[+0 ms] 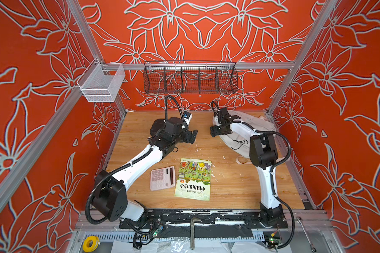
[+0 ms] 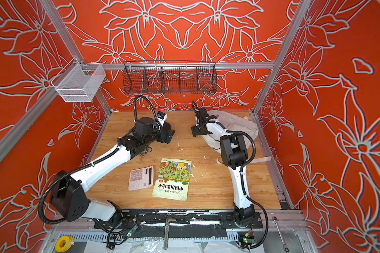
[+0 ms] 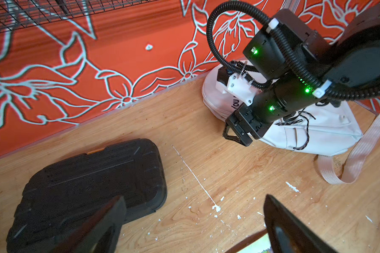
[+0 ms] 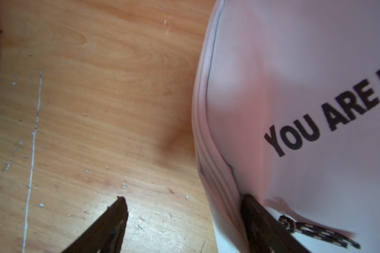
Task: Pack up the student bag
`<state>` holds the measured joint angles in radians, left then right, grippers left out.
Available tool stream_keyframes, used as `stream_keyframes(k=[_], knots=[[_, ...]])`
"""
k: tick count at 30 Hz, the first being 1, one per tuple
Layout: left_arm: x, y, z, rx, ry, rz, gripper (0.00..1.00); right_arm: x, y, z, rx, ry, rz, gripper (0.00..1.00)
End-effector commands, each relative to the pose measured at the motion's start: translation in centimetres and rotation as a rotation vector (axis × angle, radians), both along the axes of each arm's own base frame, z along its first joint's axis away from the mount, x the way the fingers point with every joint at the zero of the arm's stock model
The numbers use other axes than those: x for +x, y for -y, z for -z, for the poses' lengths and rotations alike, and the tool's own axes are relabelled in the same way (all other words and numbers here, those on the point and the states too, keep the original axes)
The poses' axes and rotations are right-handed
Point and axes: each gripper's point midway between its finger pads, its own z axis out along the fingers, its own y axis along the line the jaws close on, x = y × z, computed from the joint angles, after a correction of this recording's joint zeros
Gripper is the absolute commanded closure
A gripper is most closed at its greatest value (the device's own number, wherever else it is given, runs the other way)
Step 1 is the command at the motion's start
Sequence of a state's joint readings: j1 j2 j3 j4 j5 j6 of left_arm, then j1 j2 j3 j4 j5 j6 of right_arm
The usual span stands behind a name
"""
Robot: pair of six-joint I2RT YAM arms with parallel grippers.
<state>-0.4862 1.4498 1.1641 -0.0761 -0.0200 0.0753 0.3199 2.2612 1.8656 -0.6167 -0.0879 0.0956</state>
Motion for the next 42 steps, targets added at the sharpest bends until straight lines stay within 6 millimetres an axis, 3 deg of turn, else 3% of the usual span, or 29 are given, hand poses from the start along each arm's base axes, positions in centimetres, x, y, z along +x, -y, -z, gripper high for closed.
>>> stream_keyframes(k=[1,6,14,22,26,30,33,37,42], knots=[[0.2,0.7,-0.1,0.020,0.004,0.028,0.02,-1.7,-0.2,0.4,0.005,-0.076,-0.039,0.18],[0.6,1.1,-0.4,0.039,0.012,0.047,0.02,-5.9,-1.4,1.4,0.087,-0.206,-0.133,0.21],[1.1,1.8,-0.6,0.053,0.017,0.078,0.02,-15.1,-2.1,3.1,0.208,-0.407,-0.177,0.28],[0.5,3.1,1.3,0.101,-0.019,0.142,0.02,-22.7,-3.4,1.5,0.245,-0.475,-0.291,0.32],[-0.6,4.2,2.8,0.179,-0.015,0.216,0.03,-23.8,-2.5,-1.0,0.234,-0.413,-0.304,0.33],[-2.2,5.9,4.7,0.273,0.017,0.322,0.05,-22.6,-1.6,-5.0,0.225,-0.227,-0.292,0.32],[-3.7,7.5,6.0,0.307,0.042,0.417,0.08,-21.6,0.5,-6.7,0.155,-0.131,-0.223,0.32],[-5.9,9.7,8.1,0.364,0.054,0.561,0.13,-21.7,4.9,-6.3,0.009,-0.075,-0.092,0.33],[-7.7,12.2,10.5,0.430,0.063,0.671,0.15,-24.0,9.6,-4.7,-0.136,-0.125,0.052,0.35]])
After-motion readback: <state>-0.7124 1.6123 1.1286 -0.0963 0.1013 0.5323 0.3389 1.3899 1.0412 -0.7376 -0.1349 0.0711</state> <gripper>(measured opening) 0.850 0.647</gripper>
